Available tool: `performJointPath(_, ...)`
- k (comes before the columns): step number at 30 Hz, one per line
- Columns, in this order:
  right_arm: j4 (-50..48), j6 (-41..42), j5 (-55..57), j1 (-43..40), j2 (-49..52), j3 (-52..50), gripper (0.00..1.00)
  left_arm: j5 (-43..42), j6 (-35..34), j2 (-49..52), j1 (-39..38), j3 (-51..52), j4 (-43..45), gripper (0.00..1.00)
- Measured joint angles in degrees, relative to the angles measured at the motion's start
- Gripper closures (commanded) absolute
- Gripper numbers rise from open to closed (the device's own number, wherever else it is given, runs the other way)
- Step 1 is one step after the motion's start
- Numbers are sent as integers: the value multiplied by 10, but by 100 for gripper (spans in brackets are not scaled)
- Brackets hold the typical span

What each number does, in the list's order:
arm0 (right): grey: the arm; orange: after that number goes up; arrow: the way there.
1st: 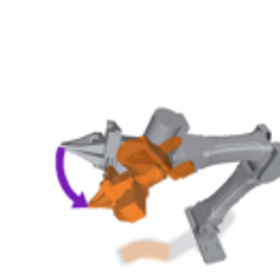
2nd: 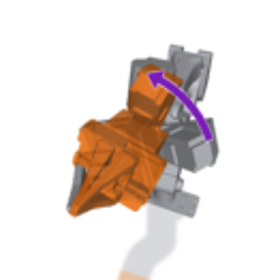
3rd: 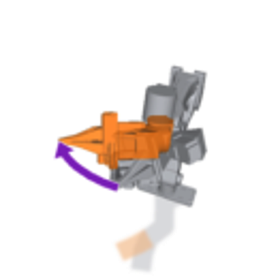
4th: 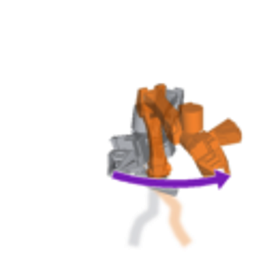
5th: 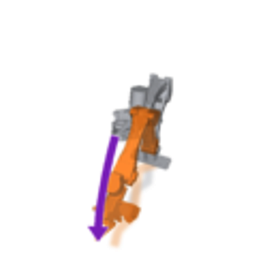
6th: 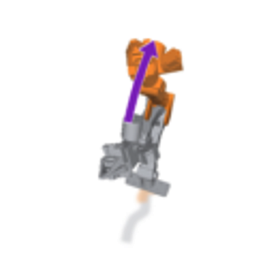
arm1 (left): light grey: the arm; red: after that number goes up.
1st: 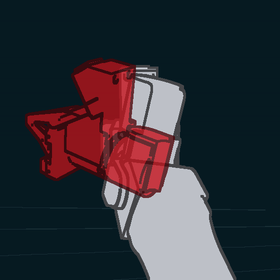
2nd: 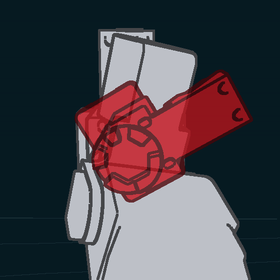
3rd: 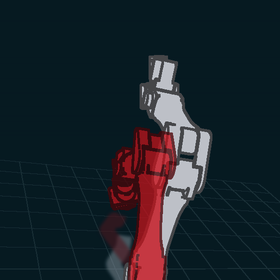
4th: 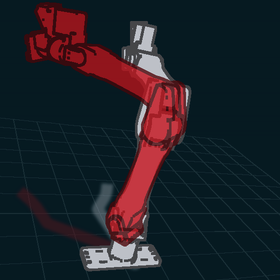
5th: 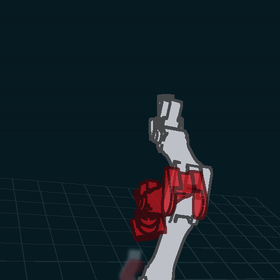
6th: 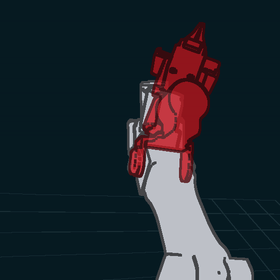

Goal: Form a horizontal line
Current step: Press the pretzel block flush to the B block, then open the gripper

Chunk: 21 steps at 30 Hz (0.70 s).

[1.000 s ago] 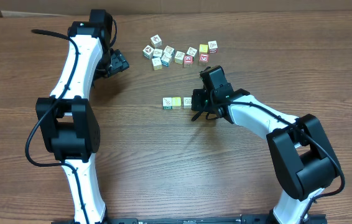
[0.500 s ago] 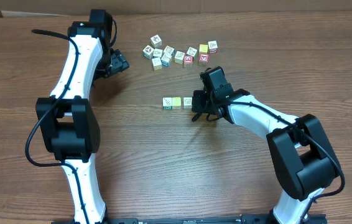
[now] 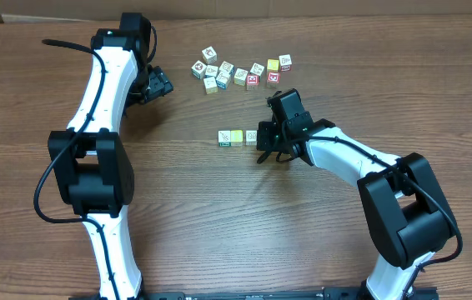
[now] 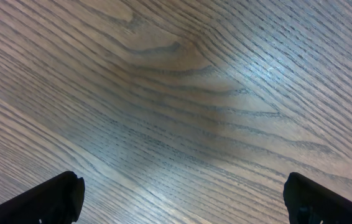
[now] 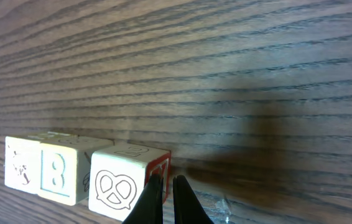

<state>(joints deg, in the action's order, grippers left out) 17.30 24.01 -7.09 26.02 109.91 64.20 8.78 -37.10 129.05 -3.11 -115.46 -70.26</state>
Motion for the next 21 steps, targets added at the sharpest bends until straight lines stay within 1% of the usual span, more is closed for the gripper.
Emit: performJointPath(21, -10, -9, -2, 18, 0, 0, 96, 0, 0, 0, 0, 0, 0, 0)
